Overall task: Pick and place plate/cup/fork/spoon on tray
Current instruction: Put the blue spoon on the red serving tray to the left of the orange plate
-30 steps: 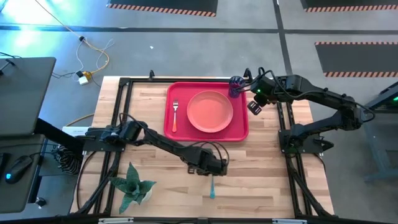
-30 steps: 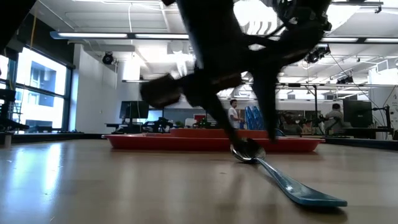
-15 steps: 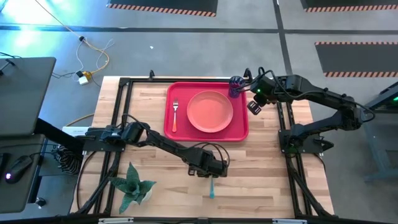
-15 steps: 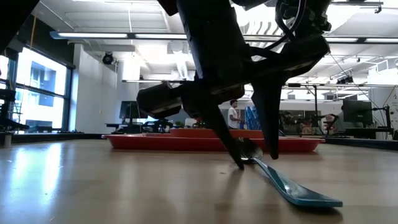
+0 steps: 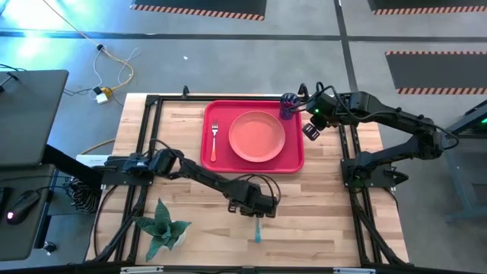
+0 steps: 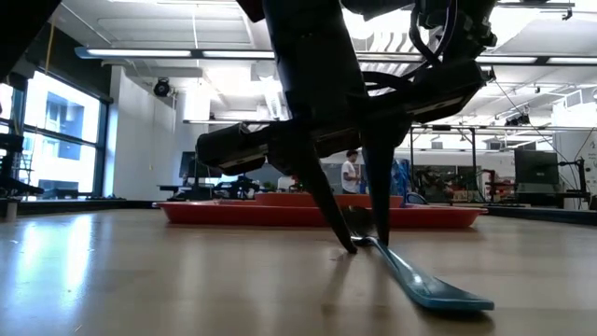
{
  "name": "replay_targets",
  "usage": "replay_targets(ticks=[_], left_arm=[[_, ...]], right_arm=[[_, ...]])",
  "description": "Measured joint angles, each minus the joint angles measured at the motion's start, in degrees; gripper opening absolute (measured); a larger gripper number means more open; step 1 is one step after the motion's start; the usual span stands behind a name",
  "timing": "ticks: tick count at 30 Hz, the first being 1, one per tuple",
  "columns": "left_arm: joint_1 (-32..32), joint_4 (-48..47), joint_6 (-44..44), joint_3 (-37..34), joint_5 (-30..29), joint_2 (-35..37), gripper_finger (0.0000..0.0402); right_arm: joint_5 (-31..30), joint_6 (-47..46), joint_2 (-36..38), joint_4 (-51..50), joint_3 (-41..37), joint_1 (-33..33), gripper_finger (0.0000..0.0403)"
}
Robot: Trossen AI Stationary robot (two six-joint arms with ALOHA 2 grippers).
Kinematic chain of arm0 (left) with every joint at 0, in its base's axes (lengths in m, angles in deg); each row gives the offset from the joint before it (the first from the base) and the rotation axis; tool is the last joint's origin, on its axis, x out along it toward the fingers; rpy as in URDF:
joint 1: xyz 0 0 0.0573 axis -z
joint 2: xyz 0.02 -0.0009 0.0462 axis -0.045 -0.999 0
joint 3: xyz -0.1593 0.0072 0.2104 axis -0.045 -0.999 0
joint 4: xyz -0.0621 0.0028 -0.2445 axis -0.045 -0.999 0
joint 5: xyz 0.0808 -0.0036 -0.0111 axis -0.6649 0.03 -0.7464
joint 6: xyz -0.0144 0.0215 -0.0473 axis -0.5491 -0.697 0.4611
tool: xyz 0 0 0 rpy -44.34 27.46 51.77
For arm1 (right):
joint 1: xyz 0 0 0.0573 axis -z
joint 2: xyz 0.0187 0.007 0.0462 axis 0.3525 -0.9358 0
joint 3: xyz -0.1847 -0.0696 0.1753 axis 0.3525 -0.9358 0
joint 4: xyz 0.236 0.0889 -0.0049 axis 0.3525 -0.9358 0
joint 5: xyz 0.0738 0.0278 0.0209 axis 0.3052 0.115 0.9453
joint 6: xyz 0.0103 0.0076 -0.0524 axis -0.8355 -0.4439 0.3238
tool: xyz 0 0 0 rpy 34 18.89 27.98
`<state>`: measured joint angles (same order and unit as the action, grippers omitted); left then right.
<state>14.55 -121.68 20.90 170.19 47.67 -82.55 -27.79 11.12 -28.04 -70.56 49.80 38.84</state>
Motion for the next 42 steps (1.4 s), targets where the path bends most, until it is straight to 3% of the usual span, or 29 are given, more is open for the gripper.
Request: replay_targets(ticks=[11, 22, 42], left_arm=[[-1.77, -4.36, -8.3, 0.0, 0.82, 0.04, 0.0055], [-2.43, -6.84, -10.24, 0.0, 0.36, 0.09, 0.0008], [-3.43, -8.98, -12.48, -0.53, -0.75, 5.49, 0.0004]], right_arm=[[-0.02, 0.0, 0.0, 0.02, 0.0, 0.01, 0.0074], [0.0, 0.0, 0.02, 0.07, 0.0, 0.0, 0.0074], [1.51, 1.51, 0.02, 0.44, -0.02, 0.0, 0.0074]])
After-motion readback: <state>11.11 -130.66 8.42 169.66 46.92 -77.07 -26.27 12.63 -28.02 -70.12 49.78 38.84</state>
